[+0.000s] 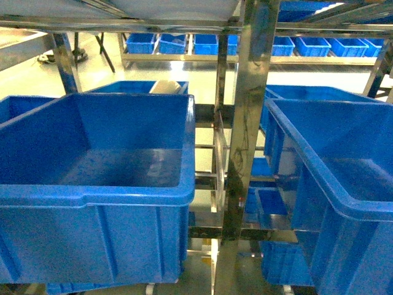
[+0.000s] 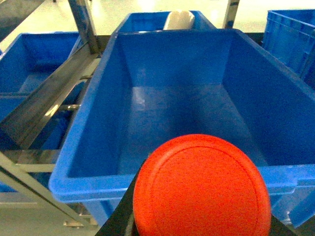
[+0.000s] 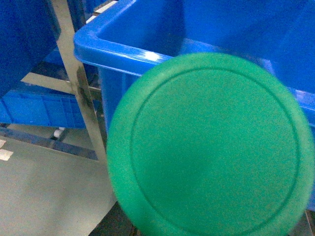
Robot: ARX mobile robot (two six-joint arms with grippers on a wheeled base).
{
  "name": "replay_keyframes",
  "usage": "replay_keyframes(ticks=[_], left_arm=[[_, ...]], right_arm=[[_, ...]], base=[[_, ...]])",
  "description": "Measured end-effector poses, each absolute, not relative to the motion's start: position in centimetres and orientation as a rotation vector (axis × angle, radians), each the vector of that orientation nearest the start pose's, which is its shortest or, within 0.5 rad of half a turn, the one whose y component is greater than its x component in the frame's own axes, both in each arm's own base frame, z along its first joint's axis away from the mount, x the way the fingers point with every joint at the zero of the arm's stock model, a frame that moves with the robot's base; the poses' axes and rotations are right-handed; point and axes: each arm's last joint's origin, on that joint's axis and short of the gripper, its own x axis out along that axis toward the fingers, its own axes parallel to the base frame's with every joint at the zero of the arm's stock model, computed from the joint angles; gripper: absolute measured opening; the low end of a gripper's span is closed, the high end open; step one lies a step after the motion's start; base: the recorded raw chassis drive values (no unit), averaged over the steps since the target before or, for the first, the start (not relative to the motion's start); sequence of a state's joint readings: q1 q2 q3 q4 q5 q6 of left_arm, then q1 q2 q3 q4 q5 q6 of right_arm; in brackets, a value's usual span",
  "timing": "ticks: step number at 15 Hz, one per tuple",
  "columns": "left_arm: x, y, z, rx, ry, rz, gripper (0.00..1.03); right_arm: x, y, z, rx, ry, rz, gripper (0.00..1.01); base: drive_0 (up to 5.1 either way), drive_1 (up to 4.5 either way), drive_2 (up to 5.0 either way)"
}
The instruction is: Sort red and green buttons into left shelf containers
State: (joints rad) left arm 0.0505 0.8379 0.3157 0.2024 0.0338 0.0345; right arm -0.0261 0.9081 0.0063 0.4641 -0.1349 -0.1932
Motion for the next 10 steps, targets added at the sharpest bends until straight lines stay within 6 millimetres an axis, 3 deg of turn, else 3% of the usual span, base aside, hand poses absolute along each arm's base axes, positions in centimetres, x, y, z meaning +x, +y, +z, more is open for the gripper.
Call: replay_keyframes(ticks=[8,10], left_arm=[[17.76,0.82,19.82,0.020,0.326,0.012,0.24],[17.76,0.82,19.83,0.020,0.326,0.012,0.24]], right_arm=[[14.40,0.01,11.58,-0.154,0.425,0.149,0.26],[14.24,0.09,10.89,-0.149,0.520,0.184,0.26]], base=[[-0.1,4.26,-4.4],[0.0,0.00,0.0]])
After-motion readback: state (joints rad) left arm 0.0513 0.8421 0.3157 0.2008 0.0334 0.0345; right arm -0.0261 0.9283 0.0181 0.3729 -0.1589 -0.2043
